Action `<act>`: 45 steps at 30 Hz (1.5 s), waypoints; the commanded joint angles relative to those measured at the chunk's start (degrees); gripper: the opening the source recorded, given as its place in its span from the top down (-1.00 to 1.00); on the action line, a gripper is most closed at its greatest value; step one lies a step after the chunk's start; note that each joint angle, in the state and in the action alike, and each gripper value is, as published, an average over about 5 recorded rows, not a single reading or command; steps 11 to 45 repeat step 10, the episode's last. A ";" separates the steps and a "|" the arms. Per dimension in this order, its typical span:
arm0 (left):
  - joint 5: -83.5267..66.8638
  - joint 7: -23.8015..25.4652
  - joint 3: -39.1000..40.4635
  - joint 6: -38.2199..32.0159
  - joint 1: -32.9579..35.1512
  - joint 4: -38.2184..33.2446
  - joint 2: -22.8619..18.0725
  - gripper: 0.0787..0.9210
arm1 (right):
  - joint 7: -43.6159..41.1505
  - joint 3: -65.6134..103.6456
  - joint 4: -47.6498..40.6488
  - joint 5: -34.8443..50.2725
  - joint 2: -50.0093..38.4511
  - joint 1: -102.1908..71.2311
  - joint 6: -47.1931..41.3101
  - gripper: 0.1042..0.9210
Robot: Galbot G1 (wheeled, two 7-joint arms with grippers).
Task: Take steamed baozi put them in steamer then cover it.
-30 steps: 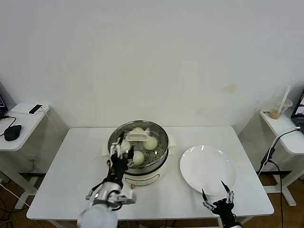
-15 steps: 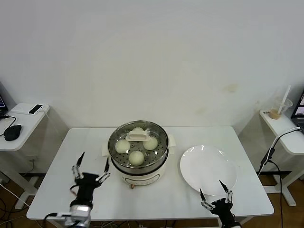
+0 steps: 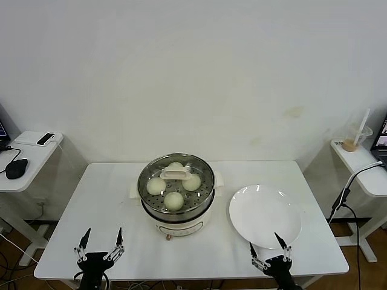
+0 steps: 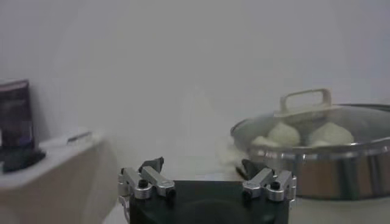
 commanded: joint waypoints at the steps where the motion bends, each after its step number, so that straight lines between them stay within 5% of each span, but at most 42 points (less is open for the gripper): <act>1: -4.13 -0.35 -0.92 -2.92 4.66 0.40 -1.47 -0.77 | 0.09 -2.34 2.09 6.41 -1.36 -2.91 -2.65 -0.76; 45: -4.99 -0.70 -0.64 -1.93 5.04 0.75 -1.67 -0.77 | 0.06 -2.68 3.48 8.63 -2.56 -4.56 -2.76 -0.76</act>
